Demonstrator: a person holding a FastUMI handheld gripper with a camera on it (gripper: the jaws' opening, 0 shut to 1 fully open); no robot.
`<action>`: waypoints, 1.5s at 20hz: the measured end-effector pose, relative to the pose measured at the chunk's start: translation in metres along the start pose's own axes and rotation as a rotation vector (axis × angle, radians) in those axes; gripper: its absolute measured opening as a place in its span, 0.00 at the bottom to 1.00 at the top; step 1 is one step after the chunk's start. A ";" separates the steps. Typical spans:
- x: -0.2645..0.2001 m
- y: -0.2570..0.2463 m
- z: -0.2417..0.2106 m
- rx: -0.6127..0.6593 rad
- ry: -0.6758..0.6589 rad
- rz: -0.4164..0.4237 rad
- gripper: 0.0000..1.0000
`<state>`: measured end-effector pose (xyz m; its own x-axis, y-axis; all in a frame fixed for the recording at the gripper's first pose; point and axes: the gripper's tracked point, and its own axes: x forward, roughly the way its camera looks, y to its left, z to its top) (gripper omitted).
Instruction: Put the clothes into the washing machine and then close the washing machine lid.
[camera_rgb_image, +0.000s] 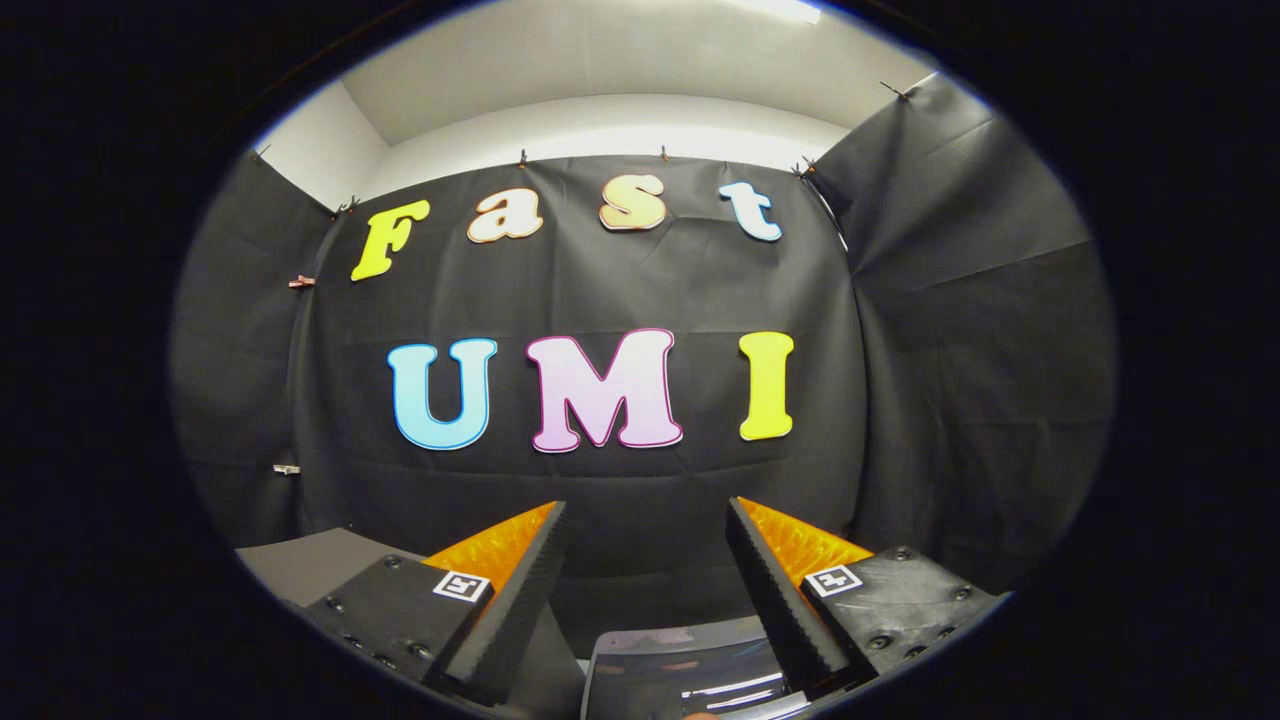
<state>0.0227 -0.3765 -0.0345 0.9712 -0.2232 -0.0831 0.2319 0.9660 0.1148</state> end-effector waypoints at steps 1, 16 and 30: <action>0.002 0.001 0.000 -0.006 0.007 0.004 0.99; 0.008 0.002 -0.005 -0.008 0.041 -0.026 0.99; 0.013 -0.010 -0.020 -0.024 0.075 -0.064 0.99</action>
